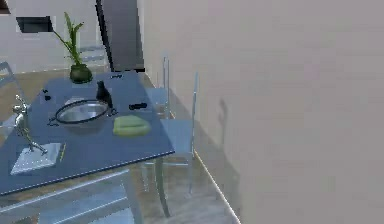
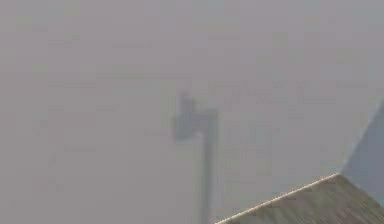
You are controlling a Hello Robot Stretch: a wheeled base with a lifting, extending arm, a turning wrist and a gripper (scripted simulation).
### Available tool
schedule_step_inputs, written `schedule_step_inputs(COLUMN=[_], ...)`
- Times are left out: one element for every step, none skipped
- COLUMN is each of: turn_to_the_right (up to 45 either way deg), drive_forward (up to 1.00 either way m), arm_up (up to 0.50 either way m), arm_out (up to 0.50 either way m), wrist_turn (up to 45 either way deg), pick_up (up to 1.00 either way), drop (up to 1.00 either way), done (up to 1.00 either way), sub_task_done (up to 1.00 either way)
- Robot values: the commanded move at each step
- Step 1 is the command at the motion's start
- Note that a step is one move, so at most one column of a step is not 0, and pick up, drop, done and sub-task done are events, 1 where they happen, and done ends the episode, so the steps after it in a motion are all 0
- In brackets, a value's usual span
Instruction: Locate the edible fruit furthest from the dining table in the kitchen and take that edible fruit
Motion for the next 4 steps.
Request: schedule_step_inputs(turn_to_the_right=[-45.0, -45.0, -12.0, 0.0], drive_forward=[0.0, 0.0, 0.0, 1.0], arm_up=[0.0, 0.0, 0.0, 0.0], arm_out=[0.0, 0.0, 0.0, 0.0], wrist_turn=[0.0, 0.0, 0.0, 0.0], pick_up=[0.0, 0.0, 0.0, 0.0], drop=[0.0, 0.0, 0.0, 0.0], done=[0.0, 0.0, 0.0, 0.0], sub_task_done=[0.0, 0.0, 0.0, 0.0])
